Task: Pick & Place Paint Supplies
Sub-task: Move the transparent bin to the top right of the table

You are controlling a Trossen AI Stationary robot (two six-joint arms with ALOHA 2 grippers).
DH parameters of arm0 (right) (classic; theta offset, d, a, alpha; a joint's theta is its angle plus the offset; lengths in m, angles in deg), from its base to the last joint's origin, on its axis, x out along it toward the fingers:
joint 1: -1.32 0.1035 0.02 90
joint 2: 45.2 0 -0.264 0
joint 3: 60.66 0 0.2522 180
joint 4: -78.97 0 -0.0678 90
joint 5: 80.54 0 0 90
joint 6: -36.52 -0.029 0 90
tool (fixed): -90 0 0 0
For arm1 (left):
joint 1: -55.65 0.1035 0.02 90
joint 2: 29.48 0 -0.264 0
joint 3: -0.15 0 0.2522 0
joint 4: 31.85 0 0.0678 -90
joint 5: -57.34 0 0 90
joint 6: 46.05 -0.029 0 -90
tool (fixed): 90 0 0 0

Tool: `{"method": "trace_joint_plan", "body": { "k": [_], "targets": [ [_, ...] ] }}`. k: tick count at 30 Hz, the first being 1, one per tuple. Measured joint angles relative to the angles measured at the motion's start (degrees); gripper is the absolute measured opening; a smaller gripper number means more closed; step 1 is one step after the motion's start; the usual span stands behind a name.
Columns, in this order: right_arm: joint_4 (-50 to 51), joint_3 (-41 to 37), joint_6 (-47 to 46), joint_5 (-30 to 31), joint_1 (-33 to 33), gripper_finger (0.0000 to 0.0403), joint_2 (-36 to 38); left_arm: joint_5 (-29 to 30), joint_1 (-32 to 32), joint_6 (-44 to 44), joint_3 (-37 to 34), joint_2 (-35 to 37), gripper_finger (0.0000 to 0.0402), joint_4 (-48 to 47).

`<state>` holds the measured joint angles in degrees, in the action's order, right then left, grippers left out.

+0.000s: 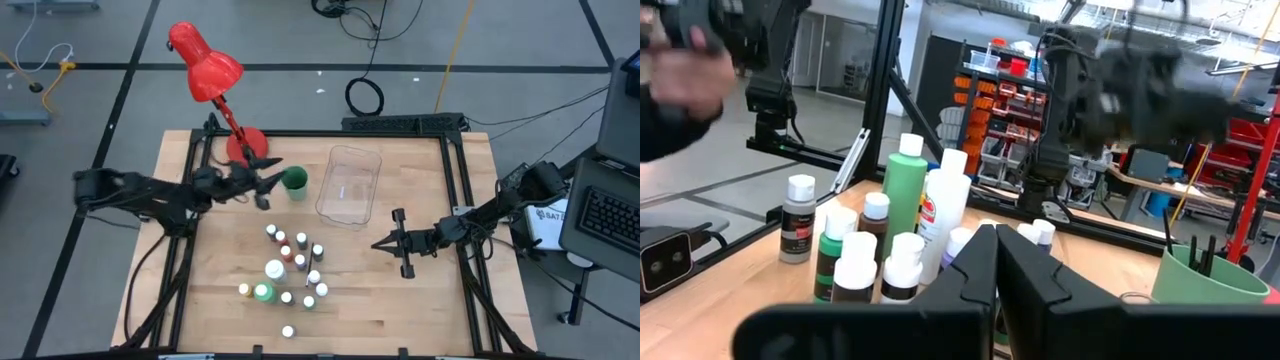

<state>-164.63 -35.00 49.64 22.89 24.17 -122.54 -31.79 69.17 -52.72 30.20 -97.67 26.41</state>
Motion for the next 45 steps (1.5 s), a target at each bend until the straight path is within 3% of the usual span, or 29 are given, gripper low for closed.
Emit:
{"method": "trace_joint_plan", "body": {
  "k": [5, 7, 11, 14, 21, 24, 31, 35, 38, 45],
  "targets": [
    [0.79, 0.0, 0.0, 0.0, 0.0, 0.0, -0.02, -1.03, -6.8, -3.04, 0.04, 20.76, 0.0173, -13.26],
    [1.02, 0.0, -0.02, 0.0, 0.01, 0.0, -0.02, 3.14, -10.24, -5.89, 0.74, 30.35, 0.0153, -26.95],
    [1.04, 0.0, -0.02, 0.0, 0.01, 0.0, -0.02, 16.9, -15.81, -10.23, 5.51, 46.04, 0.0085, -63.95],
    [1.04, 0.0, -0.02, 0.03, 0.0, 0.0, -0.02, 21.84, -18.0, -8.89, 7.32, 52.13, 0.0019, -77.92],
    [1.0, 0.0, -0.49, 0.18, 0.0, 0.0, -0.02, 23.2, -19.28, -6.57, 7.11, 60.07, 0.0003, -83.47],
    [1.99, 0.0, -0.27, 0.2, 0.0, 0.0, -0.02, 22.59, -19.28, -6.14, 5.64, 63.41, 0.0002, -78.79],
    [2.64, 0.0, -2.07, 0.24, 0.0, 0.0, -0.02, 10.18, -19.26, -12.93, -5.07, 64.87, 0.0001, -73.43],
    [2.64, 0.0, -2.37, 0.26, 0.0, 0.0, -0.02, 9.53, -18.65, -16.03, -8.66, 64.99, 0.0001, -68.81],
    [2.93, 0.0, -2.38, 0.26, -0.05, 0.0, -0.01, 10.82, -16.27, -13.5, -8.73, 65.32, 0.0001, -71.27],
    [6.55, 0.0, -7.1, -0.08, -3.77, 0.0, 0.0, 2.76, -11.16, -8.08, -12.07, 65.33, 0.0001, -72.52]
  ]
}}
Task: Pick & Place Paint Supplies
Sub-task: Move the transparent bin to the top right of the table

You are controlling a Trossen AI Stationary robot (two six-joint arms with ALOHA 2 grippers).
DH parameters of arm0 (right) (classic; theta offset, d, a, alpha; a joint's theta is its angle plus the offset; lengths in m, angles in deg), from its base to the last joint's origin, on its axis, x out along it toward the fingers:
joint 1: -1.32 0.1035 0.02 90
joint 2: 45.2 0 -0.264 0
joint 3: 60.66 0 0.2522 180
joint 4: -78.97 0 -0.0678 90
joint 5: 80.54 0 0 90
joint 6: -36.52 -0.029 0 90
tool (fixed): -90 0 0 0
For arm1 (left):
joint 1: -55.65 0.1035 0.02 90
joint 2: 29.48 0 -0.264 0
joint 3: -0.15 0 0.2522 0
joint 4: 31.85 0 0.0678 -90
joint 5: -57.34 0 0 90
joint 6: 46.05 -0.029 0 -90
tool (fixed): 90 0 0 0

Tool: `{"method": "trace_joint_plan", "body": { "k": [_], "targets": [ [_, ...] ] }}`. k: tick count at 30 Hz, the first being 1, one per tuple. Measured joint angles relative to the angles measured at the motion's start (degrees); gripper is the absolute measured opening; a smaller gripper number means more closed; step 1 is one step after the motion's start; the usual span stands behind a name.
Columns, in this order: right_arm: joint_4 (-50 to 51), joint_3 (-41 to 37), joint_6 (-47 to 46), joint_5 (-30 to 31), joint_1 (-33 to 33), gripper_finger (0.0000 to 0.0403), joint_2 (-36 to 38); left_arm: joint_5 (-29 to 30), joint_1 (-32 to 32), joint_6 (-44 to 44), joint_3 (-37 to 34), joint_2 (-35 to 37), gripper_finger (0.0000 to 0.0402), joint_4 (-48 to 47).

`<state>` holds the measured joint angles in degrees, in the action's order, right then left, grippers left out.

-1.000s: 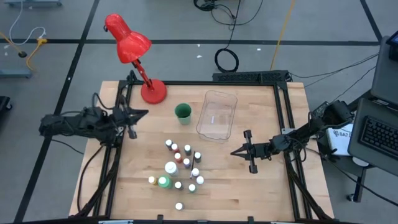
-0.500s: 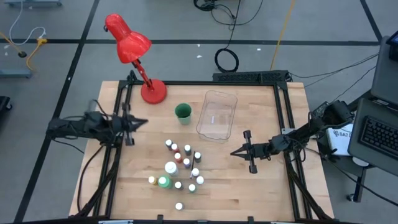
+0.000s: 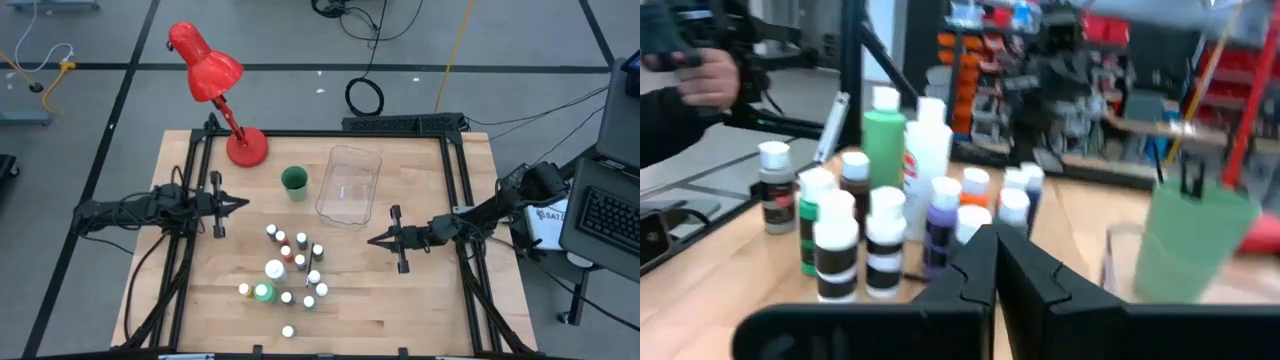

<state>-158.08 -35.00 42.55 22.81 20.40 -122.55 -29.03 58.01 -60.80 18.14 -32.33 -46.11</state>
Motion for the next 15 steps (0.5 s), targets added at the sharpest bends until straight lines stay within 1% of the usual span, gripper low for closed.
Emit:
{"method": "trace_joint_plan", "body": {
  "k": [4, 7, 11, 15],
  "targets": [
    [3.15, 0.0, -4.64, 0.24, -3.34, 0.0, -0.02, -2.16, 2.22, 1.84, -2.79, 0.0, 0.0, 1.26],
    [4.9, 0.0, -6.53, 0.62, -5.67, 0.0, -0.02, -3.62, 3.43, 3.33, -3.2, -0.09, 0.0, 1.36],
    [6.76, -0.01, -5.31, 3.2, -6.81, 0.0, -0.02, -5.0, 4.17, 3.87, -3.19, 0.04, 0.0001, 1.28],
    [5.51, -0.02, -3.26, 3.09, -6.73, 0.0, -0.02, -5.17, 4.46, 3.73, -3.19, -0.02, 0.0001, 1.26]
  ]
}}
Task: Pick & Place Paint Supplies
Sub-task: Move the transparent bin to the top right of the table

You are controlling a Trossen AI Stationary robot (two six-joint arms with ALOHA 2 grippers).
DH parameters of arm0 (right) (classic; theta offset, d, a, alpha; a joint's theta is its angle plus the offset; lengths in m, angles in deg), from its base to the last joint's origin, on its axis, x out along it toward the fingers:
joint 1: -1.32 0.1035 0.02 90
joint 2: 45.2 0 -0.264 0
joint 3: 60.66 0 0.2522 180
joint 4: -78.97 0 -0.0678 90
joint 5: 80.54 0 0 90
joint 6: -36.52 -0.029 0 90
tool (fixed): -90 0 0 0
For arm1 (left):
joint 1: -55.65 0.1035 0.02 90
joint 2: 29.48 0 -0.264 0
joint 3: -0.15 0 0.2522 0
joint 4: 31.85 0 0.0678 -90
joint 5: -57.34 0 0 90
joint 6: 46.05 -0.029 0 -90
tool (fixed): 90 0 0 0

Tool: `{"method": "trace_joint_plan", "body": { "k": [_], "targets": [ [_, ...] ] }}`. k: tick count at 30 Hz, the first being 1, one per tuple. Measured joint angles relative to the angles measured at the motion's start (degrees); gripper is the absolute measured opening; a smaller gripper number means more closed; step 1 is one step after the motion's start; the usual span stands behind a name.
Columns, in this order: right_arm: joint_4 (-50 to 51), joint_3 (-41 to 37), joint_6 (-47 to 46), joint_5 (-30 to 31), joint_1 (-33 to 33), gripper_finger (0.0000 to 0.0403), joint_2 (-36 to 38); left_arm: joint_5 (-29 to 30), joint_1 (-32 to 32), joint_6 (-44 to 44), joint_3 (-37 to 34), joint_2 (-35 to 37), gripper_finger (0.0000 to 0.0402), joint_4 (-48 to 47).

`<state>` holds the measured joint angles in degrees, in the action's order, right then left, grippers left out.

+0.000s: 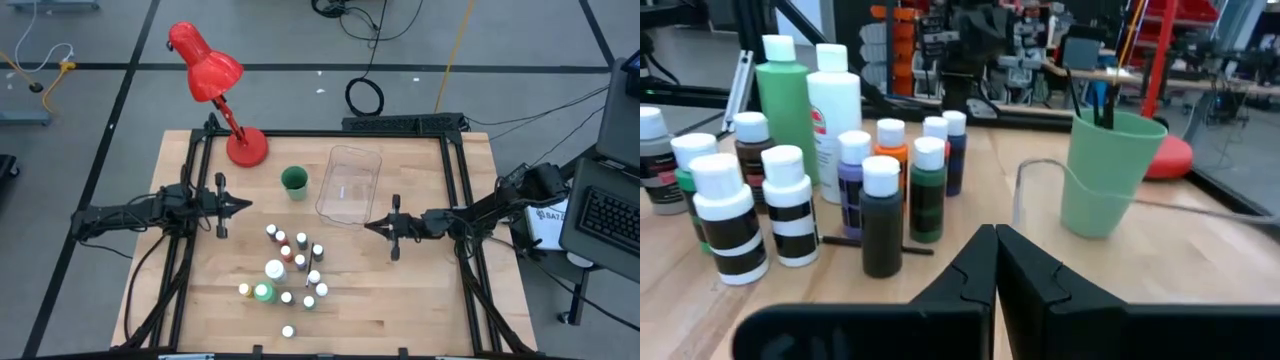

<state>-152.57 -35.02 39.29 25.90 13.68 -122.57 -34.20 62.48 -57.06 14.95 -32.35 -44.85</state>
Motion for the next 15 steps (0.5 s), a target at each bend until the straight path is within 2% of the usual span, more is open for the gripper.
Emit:
{"method": "trace_joint_plan", "body": {
  "k": [10, 12, 15],
  "targets": [
    [-2.72, 0.0, 2.22, -0.19, -0.02, 0.0, 1.05, 0.07, -0.04, 0.73, 0.0, -0.24, 0.0011, -0.07],
    [0.19, 0.0, 2.74, -0.17, -0.02, 0.0, 4.68, 0.07, -0.04, 1.13, 0.0, -0.25, 0.0008, -0.07],
    [10.81, 0.0, 2.56, -0.22, -0.02, 0.0, 12.79, 0.09, -0.04, 2.17, 0.0, -0.26, 0.0002, -0.09]
  ]
}}
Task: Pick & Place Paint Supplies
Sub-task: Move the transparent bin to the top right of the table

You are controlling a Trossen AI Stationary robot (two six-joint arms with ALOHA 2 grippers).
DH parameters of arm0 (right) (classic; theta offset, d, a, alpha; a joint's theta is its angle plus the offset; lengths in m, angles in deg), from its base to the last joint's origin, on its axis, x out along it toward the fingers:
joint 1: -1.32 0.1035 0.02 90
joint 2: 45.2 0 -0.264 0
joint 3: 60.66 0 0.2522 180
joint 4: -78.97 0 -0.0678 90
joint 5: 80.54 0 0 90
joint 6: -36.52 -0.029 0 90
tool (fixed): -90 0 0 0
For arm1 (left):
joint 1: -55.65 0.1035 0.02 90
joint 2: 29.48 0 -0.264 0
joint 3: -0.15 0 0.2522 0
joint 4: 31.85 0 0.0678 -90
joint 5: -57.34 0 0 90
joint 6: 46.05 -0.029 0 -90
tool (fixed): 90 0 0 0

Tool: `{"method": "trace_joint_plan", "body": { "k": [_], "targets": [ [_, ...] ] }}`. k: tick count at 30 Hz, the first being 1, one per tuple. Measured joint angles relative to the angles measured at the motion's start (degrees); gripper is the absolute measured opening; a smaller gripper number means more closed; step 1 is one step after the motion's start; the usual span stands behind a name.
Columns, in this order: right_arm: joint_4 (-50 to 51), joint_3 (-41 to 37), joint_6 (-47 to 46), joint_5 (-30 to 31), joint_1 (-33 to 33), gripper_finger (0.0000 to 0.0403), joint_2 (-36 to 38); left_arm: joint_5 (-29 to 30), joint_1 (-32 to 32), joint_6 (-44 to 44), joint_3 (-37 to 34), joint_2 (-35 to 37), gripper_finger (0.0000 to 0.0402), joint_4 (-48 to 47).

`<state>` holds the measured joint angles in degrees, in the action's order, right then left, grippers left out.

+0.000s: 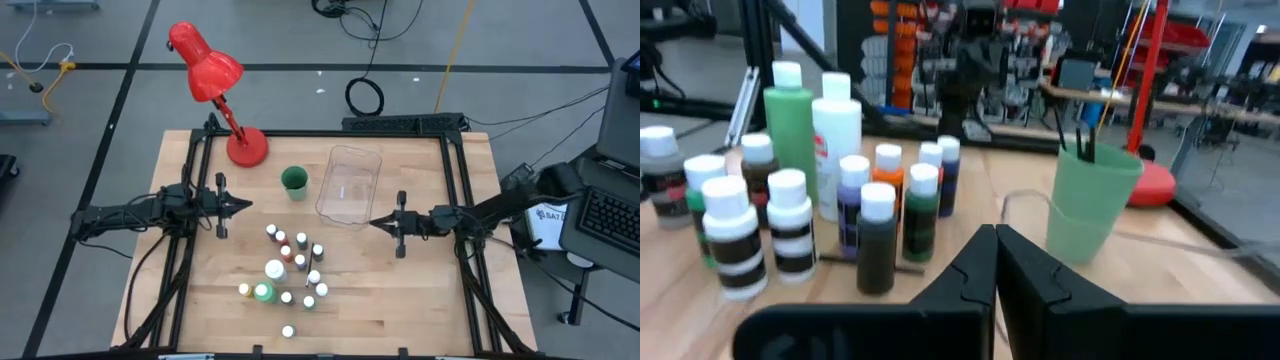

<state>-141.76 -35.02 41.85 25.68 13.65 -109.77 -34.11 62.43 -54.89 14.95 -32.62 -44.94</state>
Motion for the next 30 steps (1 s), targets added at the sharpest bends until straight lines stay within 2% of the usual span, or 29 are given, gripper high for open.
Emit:
{"method": "trace_joint_plan", "body": {
  "k": [4, 11, 15, 19, 30],
  "targets": [
    [9.31, -0.98, -1.32, -0.01, 0.0, 0.0, 10.93, 0.01, 0.0, 1.51, 0.0, 0.01, 0.0007, 0.0],
    [9.87, -6.23, -2.43, -5.53, -0.01, 0.0, 22.39, 1.34, 0.0, 1.53, 0.0, 0.02, 0.0009, 0.03],
    [6.39, -9.52, -0.68, -2.41, -0.02, 0.0, 23.5, 4.77, 0.0, 1.62, 0.0, 0.02, 0.0002, 0.25],
    [6.86, -10.82, 0.63, 1.77, 0.02, 0.0, 22.98, 4.99, 0.0, 1.71, 0.0, 0.0, 0.0013, 0.7],
    [5.87, -10.99, 2.75, 1.93, 0.0, 0.0, 20.08, 4.71, 0.0, 2.89, 0.0, -0.12, 0.0021, 0.81]
  ]
}}
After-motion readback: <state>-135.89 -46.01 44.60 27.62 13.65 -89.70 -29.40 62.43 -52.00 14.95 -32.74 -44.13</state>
